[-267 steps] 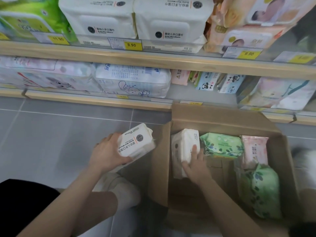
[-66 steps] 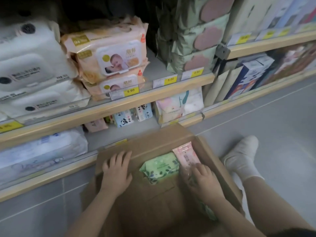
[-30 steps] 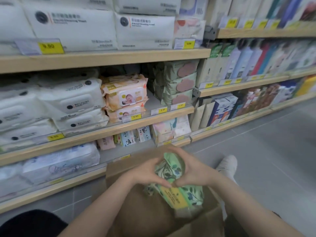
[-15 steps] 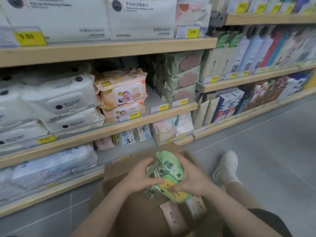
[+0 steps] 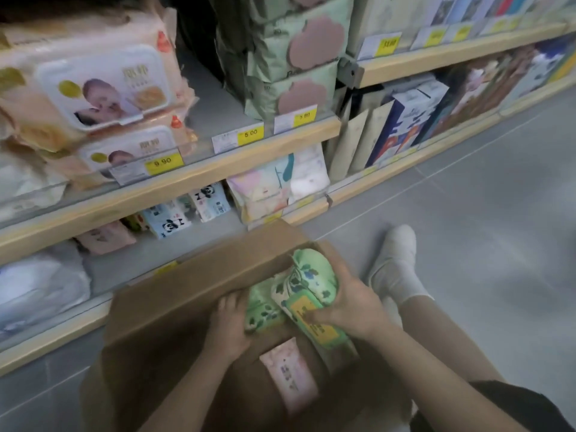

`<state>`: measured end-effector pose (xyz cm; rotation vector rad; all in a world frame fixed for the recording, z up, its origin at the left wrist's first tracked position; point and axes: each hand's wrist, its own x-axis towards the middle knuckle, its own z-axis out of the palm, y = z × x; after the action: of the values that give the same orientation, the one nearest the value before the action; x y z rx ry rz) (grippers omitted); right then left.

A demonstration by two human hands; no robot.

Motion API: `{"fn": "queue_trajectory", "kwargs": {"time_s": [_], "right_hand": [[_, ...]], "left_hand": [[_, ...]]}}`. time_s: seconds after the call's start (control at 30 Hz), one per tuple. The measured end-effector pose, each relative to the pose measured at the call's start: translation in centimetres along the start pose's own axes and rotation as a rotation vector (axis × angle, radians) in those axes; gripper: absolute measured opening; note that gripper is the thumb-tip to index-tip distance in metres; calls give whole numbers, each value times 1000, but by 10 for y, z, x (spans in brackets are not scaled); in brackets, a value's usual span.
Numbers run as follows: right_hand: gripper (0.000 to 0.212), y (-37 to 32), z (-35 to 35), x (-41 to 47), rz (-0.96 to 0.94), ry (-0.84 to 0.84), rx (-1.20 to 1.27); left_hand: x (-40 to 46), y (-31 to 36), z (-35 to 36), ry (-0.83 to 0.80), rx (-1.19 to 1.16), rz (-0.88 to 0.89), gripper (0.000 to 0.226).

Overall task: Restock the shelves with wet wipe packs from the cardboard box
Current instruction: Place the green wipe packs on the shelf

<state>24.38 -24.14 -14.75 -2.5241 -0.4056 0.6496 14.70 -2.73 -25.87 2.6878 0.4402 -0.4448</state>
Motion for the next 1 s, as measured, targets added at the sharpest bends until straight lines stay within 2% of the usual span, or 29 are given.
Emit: {"fn": "queue_trajectory", "kwargs": {"time_s": [0.07, 0.13, 0.27, 0.37, 0.57, 0.8, 0.9, 1.0], "right_hand": [[105, -2, 1, 3, 44, 32, 2], [100, -3, -1, 5, 78, 39, 4], [102, -3, -3, 6, 92, 26, 9], [104, -4, -4, 4, 97, 20, 22], [101, -21, -31, -9, 51, 35, 44], [102, -75, -87, -28, -160, 166, -159], [96, -102, -111, -29, -254, 272, -324], [101, -132, -133, -16, -329, 348, -395]], "left_hand": [[5, 11, 5, 47, 143, -25, 91], [8, 18, 7, 65, 177, -18, 90], [9, 23, 8, 4, 305, -20, 88], [4, 25, 1, -51, 275, 19, 81], [-45, 8, -48, -69, 202, 83, 86], [-102, -2, -150, 80, 207, 98, 85], [-121, -9, -196, 186, 161, 82, 90], [-132, -23, -236, 308, 161, 50, 95]]}}
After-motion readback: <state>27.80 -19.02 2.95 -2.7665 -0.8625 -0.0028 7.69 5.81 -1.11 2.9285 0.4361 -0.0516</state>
